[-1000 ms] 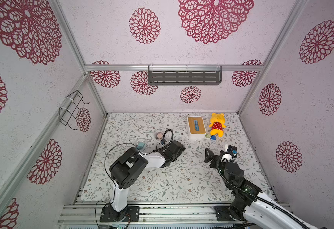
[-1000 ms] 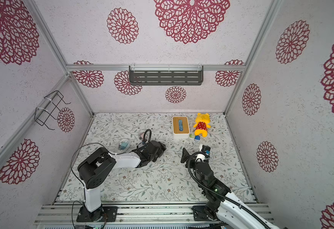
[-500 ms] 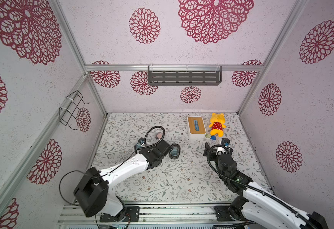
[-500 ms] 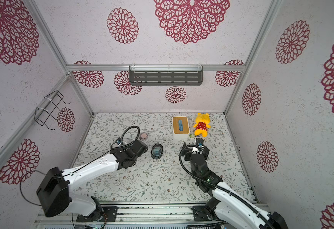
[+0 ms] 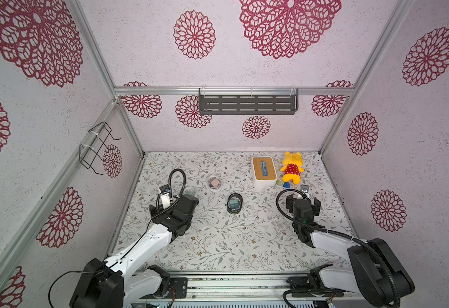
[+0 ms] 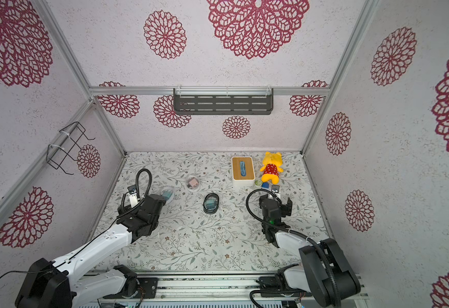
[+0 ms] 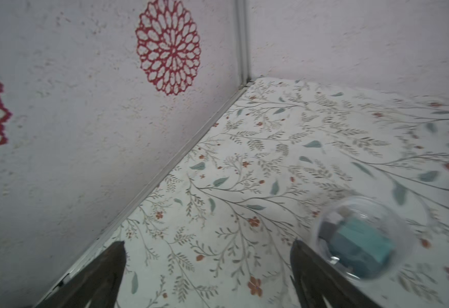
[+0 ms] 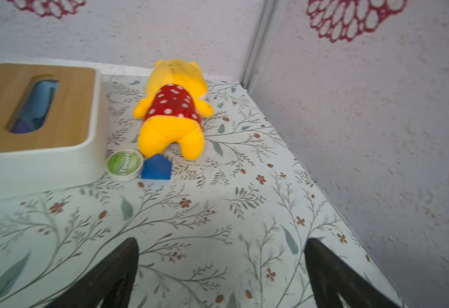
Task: Pack away charging kits
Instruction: Reset both arms
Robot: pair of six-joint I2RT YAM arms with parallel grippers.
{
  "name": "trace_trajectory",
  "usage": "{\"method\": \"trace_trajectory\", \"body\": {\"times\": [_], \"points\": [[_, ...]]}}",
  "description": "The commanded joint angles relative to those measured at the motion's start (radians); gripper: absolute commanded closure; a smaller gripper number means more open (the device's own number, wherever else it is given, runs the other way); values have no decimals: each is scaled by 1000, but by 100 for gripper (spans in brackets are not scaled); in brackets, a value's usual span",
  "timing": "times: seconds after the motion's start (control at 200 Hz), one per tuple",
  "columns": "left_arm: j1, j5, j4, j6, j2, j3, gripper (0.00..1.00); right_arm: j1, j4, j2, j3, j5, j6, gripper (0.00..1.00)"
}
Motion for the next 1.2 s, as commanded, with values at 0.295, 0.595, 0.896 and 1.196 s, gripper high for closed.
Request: {"method": "trace_trajectory", "body": {"times": [0.295, 0.595, 0.896, 1.196], "points": [[325, 370, 1372, 467, 318, -324, 2, -106, 355, 99, -39, -10, -40, 1], [465, 657, 1151, 395, 426, -170, 2, -211, 327, 210, 34, -249, -19, 1], [467, 665, 1165, 393, 425, -181, 2, -244, 674, 215, -173, -307, 26, 1], [467, 668, 1172, 394, 422, -185, 2, -227, 537, 242, -71, -327, -27, 1]]}}
